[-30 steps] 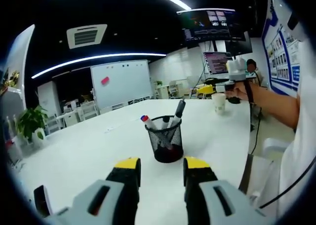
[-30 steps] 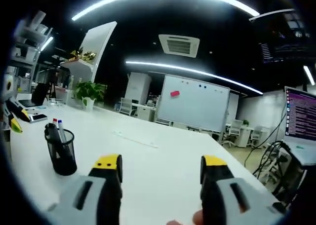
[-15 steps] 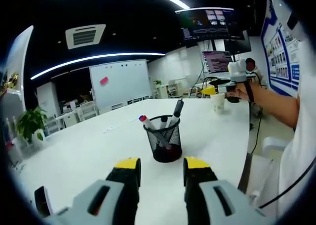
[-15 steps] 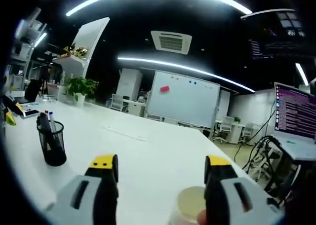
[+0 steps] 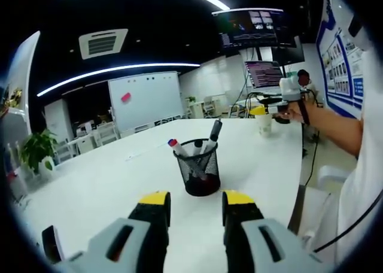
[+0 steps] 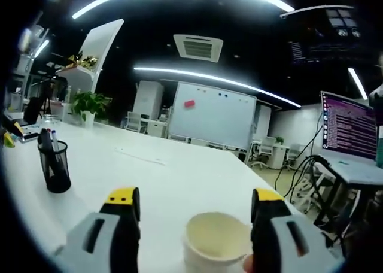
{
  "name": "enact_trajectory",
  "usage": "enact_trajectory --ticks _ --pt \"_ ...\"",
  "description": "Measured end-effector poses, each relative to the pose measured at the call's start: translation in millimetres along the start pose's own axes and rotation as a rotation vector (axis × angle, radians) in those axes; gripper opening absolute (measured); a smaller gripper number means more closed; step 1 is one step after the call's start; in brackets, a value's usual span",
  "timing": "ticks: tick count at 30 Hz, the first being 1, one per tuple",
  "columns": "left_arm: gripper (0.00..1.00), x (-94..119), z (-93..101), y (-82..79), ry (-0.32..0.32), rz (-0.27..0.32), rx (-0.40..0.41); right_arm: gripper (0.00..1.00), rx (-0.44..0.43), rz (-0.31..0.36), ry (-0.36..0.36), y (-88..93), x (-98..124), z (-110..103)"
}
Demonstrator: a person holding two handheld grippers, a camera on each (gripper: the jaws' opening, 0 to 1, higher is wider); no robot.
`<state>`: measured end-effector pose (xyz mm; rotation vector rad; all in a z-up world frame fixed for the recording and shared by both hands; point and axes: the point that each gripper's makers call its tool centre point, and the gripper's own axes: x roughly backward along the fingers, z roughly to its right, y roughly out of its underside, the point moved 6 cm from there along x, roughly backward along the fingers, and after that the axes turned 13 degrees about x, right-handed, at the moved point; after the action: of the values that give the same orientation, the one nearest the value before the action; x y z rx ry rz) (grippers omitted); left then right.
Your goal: Place the scattered laser pointers and whiteboard markers into the pen holder and stack the scattered paper cups together
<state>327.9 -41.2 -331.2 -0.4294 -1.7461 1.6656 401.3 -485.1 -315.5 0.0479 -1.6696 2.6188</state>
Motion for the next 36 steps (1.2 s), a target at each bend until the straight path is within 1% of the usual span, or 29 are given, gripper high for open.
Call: enact_trajectory --ticks 5,12,18,24,28,30,36 --pt "0.36 -1 0.3 0.2 0.001 -0.001 0.001 0.76 -0.008 -0.005 0.012 4.6 2 4" --pt "0.36 0 0.0 1.7 -0.001 -0.004 0.003 0.75 -0.009 -0.018 0.011 10.7 4 5" --pt "0.36 0 -0.5 1.9 -0.001 -0.005 0.003 0.76 -0.027 -0.041 0.004 21.0 1 5" --pt "0.36 2 -2.0 2.2 -0.008 -0.005 0.001 0.75 -0.037 -0.065 0.004 28.9 2 3" --pt "0.36 1 -1.6 3.6 -0.009 -0.007 0.008 0.75 -0.041 -0.077 0.007 33.6 1 5" --pt "0.36 1 -0.5 4.2 -0.005 -0.006 0.012 0.74 -0.047 -0.08 0.005 34.6 2 5" --pt "0.36 0 1.0 3.3 -0.003 -0.002 0.015 0.72 -0.082 -0.099 0.008 45.8 3 5"
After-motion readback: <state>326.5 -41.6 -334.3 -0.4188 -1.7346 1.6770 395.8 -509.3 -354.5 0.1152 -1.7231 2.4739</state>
